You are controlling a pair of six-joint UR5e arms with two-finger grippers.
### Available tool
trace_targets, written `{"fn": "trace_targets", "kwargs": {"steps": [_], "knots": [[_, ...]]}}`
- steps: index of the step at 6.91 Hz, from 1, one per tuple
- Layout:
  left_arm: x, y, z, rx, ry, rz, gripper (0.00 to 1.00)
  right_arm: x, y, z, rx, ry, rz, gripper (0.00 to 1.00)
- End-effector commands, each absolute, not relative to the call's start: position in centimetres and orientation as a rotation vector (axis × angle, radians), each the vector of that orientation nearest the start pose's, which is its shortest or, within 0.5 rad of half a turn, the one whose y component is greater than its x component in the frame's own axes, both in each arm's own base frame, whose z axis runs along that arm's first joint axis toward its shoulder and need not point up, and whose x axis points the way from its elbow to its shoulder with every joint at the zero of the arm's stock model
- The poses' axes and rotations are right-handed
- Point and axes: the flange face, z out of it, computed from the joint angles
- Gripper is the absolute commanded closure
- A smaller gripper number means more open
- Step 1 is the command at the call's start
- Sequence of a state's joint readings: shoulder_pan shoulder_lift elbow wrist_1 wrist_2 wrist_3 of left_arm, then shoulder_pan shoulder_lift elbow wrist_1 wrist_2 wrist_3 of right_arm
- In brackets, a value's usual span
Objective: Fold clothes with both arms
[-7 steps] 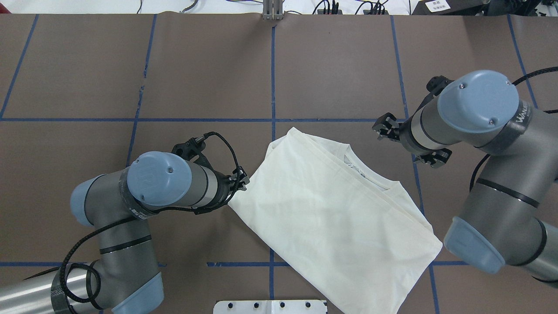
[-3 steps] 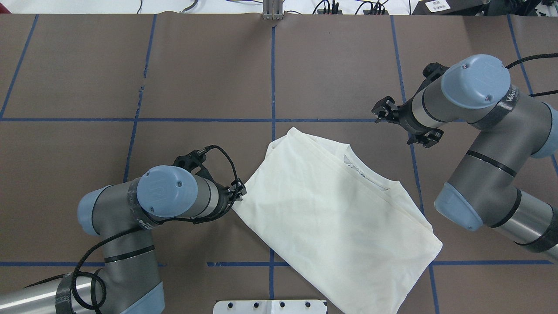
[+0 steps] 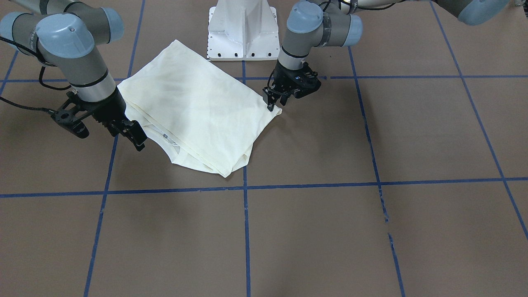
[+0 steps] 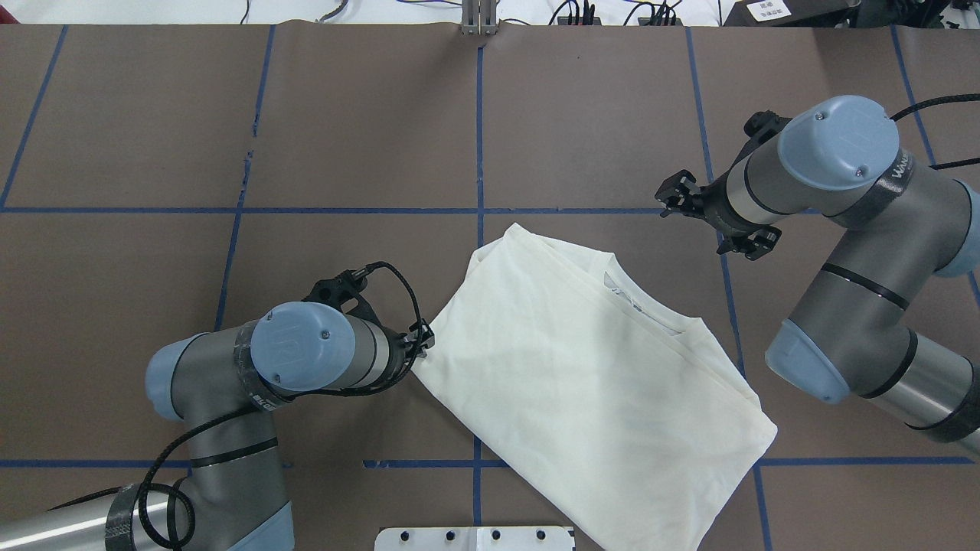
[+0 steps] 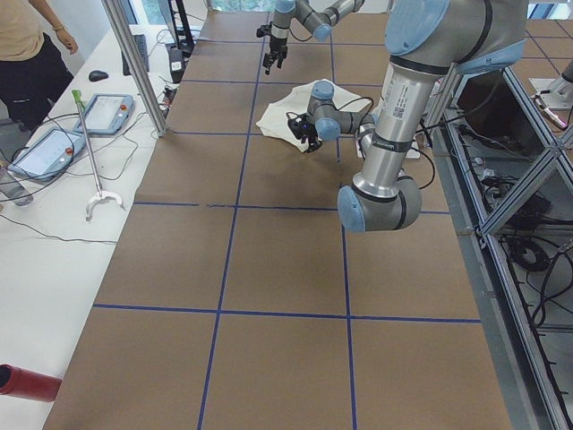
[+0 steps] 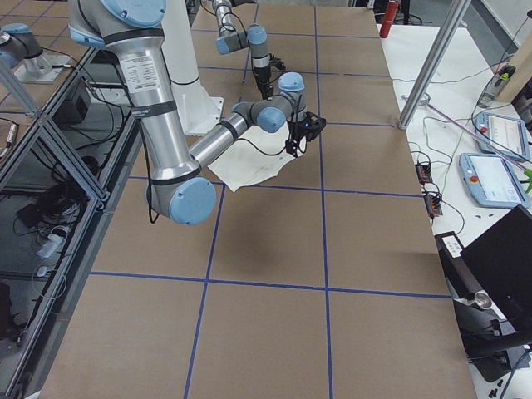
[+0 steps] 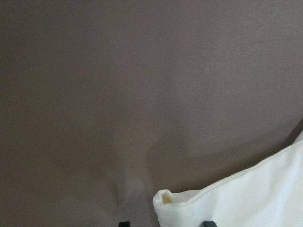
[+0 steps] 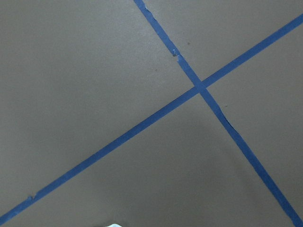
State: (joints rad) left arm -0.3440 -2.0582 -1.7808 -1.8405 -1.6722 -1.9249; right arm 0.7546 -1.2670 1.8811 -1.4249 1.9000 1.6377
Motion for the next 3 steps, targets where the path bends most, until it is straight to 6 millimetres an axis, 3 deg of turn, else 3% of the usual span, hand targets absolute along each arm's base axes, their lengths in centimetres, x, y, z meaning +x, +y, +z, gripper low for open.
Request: {"fn": "trace_targets", "kwargs": {"steps": [1, 2, 3], "knots": [[55.87, -33.68, 26.0, -0.053, 0.984, -0.613, 0.63, -35.94, -47.61, 34.88, -0.042, -0.816, 0.65, 0.0], [55.63, -33.92, 25.89, -0.048, 0.986, -0.616, 1.0, -36.25, -47.55, 35.17, -0.044, -0.81, 0.646, 0.0], [55.53, -34.1, 25.91, -0.047, 0.985, -0.619, 1.0, -36.28, -47.57, 35.22, -0.043, -0.81, 0.645, 0.0]]}}
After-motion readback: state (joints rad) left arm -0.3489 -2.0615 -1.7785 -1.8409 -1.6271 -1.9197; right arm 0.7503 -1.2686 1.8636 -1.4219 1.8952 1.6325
